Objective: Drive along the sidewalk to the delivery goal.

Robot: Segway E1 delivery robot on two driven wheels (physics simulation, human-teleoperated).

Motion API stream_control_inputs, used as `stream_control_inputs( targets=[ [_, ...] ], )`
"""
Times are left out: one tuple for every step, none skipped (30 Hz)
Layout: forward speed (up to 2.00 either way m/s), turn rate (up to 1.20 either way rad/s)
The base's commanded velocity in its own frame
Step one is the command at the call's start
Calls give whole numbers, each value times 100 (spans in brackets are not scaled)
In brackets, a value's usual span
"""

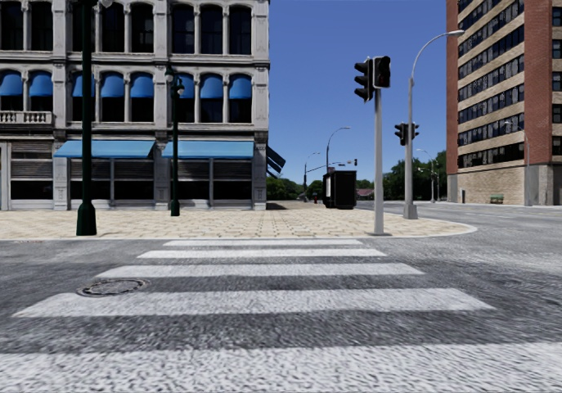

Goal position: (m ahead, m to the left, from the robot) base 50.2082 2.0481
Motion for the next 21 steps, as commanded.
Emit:
stream_control_inputs(
  targets=[
    [147, 0],
    [151, 0],
    [152, 0],
    [153, 0],
    [153, 0],
    [153, 0],
    [153, 0],
    [153, 0],
    [153, 0],
    [153, 0],
    [153, 0],
    [153, 0],
    [154, 0],
    [154, 0],
    [155, 0],
    [155, 0],
    [155, 0],
    [156, 0],
    [167, 0],
    [167, 0],
    [169, 0]
  ],
)
